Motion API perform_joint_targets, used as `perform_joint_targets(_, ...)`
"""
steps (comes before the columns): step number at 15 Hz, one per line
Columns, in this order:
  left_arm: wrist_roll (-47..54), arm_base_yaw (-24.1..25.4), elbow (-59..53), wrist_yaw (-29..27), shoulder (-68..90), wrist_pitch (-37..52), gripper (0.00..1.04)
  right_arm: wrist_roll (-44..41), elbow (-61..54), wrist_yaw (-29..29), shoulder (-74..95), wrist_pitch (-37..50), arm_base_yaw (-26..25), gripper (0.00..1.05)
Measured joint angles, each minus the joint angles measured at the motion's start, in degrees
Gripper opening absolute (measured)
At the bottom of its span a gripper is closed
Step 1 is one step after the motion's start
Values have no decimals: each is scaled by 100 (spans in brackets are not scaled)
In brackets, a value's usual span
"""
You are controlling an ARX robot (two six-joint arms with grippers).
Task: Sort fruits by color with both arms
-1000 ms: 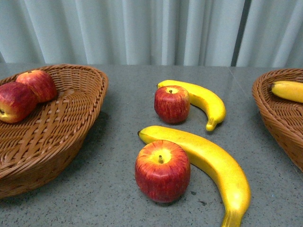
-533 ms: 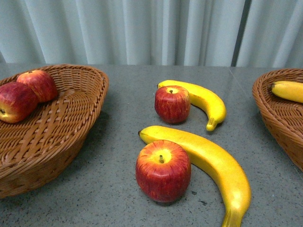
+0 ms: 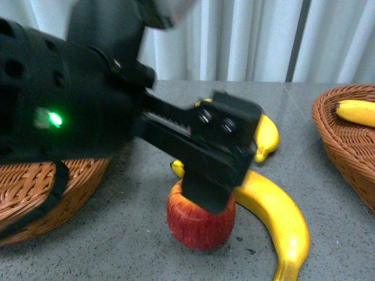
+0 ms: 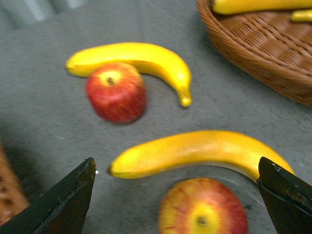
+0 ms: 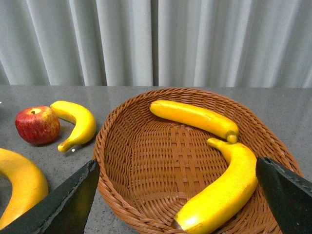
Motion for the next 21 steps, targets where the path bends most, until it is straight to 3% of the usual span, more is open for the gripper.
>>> perform_joint_targets(1,-2,-160,-2,140,179,63,98,0,0,0,0,0,0,98)
perform_joint_targets(4,271,-326,-83,-223,501,149,98,0,0,0,0,0,0,98)
perform_joint_targets(6,435,-404,-205,-184,664,297,98,0,0,0,0,0,0,98)
perform_joint_targets(12,131,-214,-483,162,1169,916,98,0,0,0,0,0,0,98)
perform_joint_targets(13,98,-181,-505,236,1228,984,94,0,0,-2,0,0,0,98)
perform_joint_targets(15,-2,-155,-511,323,1228,940,72,0,0,-2,0,0,0,98)
perform_joint_targets(17,-50,-101,-511,323,1016,691,67,0,0,0,0,0,0,98)
perform_joint_targets(18,-98,162,-501,192,205,426,66,0,0,-2,0,0,0,98)
perform_joint_targets(19,-621,1307,-271,-280,-691,236,66,0,0,-2,0,0,0,98)
perform_joint_targets(21,-1117,2098,-214,-415,-675,28,66,0,0,0,0,0,0,98)
